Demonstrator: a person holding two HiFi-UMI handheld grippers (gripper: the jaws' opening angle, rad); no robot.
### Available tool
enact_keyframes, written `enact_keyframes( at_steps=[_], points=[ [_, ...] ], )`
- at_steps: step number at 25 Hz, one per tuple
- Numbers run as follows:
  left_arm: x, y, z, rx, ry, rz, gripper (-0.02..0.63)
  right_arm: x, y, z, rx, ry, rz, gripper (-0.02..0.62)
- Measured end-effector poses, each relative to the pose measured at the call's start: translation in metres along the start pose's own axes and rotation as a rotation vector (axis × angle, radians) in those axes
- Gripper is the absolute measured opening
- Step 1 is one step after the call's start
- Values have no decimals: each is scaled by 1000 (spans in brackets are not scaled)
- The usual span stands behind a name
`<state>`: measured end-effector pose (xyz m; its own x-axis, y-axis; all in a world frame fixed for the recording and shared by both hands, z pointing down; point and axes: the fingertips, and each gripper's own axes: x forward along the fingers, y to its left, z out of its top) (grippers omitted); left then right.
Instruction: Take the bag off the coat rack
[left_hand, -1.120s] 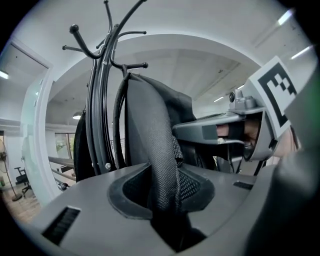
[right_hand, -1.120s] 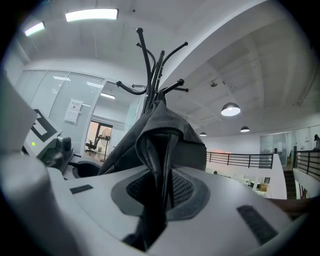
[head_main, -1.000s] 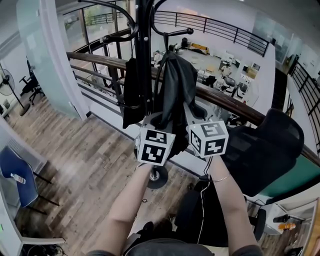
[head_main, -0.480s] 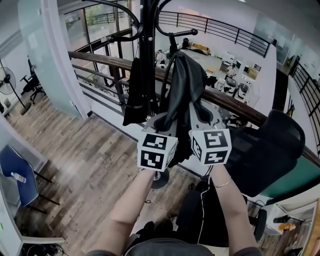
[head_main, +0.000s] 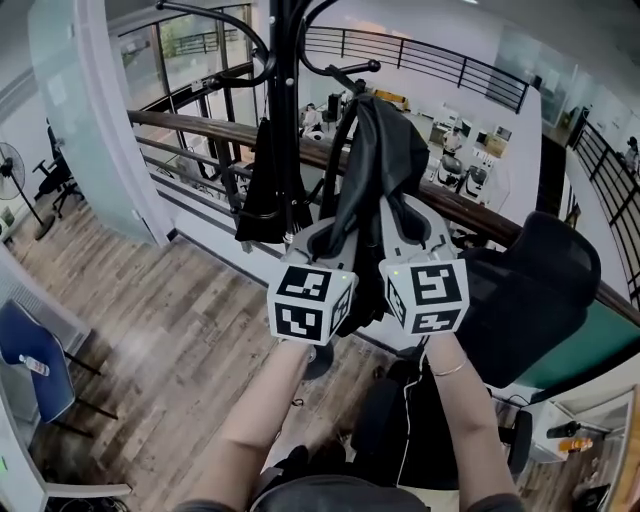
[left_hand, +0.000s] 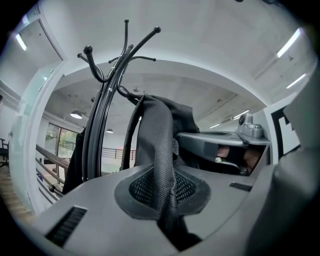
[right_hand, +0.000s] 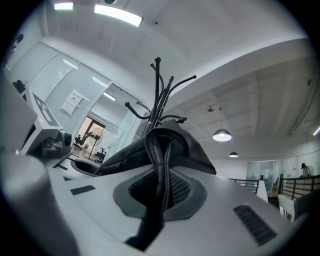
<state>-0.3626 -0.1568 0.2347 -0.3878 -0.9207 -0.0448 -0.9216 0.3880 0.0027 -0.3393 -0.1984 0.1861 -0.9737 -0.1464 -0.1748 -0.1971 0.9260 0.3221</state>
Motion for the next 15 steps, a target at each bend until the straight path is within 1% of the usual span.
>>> enact_keyframes(
  at_steps=[7, 11, 15],
  points=[
    [-1, -11, 33, -1, -78, -16, 52, -9, -9, 36, -69, -58, -31, 12],
    [2, -16, 44, 11, -95, -29, 52, -11, -14, 46, -81, -70, -52, 12],
    [8, -20, 50, 32, -96, -47, 52, -12, -22, 49, -63, -72, -72, 12]
  ],
)
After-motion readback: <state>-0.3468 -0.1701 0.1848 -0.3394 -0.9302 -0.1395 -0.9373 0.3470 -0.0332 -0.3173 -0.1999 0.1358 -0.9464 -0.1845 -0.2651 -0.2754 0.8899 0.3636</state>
